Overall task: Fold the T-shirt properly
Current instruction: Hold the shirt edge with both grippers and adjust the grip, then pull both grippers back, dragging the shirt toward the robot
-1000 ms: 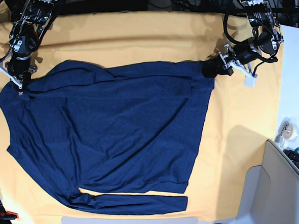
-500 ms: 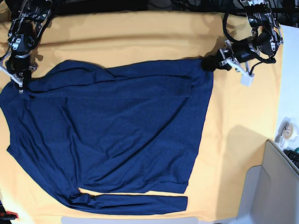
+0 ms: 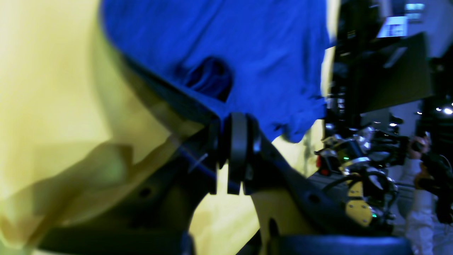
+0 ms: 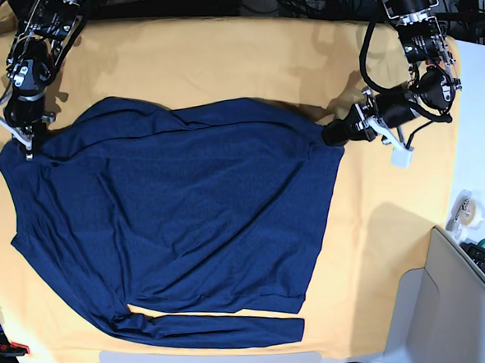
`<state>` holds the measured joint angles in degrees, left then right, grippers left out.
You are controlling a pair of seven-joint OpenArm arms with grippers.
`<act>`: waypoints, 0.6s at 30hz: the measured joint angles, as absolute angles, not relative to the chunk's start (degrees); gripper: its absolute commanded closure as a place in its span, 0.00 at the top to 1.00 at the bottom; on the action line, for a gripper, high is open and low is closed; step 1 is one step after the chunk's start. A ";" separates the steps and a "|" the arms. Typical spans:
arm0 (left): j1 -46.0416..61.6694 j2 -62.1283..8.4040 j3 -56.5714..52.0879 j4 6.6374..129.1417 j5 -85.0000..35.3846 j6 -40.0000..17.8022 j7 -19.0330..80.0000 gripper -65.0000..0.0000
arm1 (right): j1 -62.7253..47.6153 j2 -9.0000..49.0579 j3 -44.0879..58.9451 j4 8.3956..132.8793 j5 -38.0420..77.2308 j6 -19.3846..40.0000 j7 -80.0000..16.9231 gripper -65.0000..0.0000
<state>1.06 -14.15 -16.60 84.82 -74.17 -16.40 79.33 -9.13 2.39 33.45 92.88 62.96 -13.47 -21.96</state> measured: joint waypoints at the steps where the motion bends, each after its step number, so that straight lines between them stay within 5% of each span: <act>1: 0.58 -14.15 -16.60 84.75 -74.17 -16.34 79.44 0.04 | -8.73 2.55 33.43 92.88 62.98 -13.37 -22.06 0.00; 18: -6.22 -14.17 -16.60 84.58 -74.22 -16.10 79.33 0.04 | -2.50 3.29 33.45 92.92 62.98 -13.37 -26.41 0.00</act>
<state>-6.22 -14.17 -16.60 84.58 -74.22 -16.10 79.33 -2.50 3.29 33.45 92.92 62.98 -13.37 -26.41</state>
